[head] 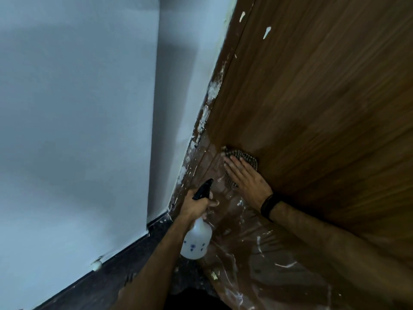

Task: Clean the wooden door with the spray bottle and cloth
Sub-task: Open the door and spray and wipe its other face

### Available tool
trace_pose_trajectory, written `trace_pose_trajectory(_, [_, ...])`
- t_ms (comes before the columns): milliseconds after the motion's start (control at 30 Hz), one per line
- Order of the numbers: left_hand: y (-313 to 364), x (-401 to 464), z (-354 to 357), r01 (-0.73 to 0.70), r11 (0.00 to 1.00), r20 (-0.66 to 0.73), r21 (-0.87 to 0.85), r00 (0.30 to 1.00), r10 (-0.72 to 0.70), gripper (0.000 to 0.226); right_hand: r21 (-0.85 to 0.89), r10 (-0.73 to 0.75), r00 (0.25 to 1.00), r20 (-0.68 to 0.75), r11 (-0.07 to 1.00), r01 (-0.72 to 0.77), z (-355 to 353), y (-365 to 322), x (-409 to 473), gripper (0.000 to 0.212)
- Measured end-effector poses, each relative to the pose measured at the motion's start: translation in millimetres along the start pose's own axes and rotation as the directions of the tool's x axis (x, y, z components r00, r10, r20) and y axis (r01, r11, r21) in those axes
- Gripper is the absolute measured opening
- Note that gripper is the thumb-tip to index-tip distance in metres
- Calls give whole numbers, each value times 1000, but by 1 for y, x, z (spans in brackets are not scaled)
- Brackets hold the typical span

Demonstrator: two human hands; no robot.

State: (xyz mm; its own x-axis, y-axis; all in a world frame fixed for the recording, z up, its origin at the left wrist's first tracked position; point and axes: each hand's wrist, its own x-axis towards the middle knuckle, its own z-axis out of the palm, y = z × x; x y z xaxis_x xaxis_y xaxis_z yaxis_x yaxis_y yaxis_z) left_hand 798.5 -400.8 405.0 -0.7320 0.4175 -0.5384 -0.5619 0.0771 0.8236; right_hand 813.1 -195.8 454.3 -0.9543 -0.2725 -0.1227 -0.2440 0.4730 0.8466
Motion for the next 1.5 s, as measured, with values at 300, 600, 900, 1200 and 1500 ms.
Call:
trace_pose_trajectory(300, [0, 12, -15, -62, 998, 72, 32, 996, 60, 29, -31, -112, 989, 97, 993, 116, 0, -3, -1, 89])
trace_pose_trajectory(600, [-2, 37, -14, 57, 997, 63, -60, 997, -53, 56, -9, 68, 998, -9, 998, -68, -21, 27, 40, 87])
trace_pose_trajectory(900, [-13, 57, -17, 60, 997, 137, -44, 989, -54, 106, -20, -94, 993, 70, 995, 96, 1, 3, 17, 86])
trace_pose_trajectory(1200, [-18, 69, -21, 102, 993, 60, -54, 993, -99, 109, -20, 54, 999, -5, 998, -54, -23, 27, 89, 87])
trace_pose_trajectory(1500, [-16, 80, -36, 62, 997, 74, -46, 996, -58, 94, -58, -221, 959, 177, 971, 234, 4, -20, 63, 81])
